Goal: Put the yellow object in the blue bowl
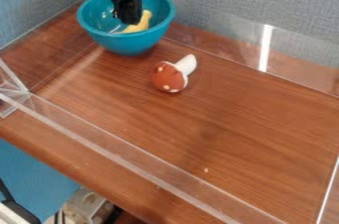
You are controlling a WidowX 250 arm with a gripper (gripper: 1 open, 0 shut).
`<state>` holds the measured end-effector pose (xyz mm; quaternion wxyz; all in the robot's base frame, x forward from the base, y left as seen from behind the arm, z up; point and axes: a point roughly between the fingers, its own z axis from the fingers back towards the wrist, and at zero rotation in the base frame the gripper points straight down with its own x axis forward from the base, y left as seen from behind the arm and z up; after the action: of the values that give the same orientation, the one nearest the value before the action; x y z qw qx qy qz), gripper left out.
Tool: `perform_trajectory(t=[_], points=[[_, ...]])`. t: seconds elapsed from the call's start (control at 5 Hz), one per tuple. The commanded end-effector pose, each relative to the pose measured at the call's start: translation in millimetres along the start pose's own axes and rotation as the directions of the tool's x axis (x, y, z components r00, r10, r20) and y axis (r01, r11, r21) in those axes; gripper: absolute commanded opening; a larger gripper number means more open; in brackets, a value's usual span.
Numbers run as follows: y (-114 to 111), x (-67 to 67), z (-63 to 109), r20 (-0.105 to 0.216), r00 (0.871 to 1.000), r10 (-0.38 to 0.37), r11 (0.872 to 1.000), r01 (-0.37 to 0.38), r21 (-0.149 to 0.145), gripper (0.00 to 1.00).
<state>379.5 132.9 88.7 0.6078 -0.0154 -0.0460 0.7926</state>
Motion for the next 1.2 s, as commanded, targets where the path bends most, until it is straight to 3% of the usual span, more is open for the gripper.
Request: perform_trajectory(t=[0.0, 0.4, 0.8, 1.0], points=[[-1.0, -10.2, 48.5, 0.0, 1.0, -0.011, 0.993, 0.011, -0.119, 0.0], [7.7, 3.6, 63.7, -0.01, 1.0, 0.019, 0.993, -0.02, -0.116, 0.0], [-1.5, -5.7, 63.1, -0.019, 0.999, 0.026, 0.993, -0.028, -0.116, 0.0], [7.3, -13.2, 65.0, -0.021, 0.996, 0.085, 0.99, -0.087, -0.113, 0.0]])
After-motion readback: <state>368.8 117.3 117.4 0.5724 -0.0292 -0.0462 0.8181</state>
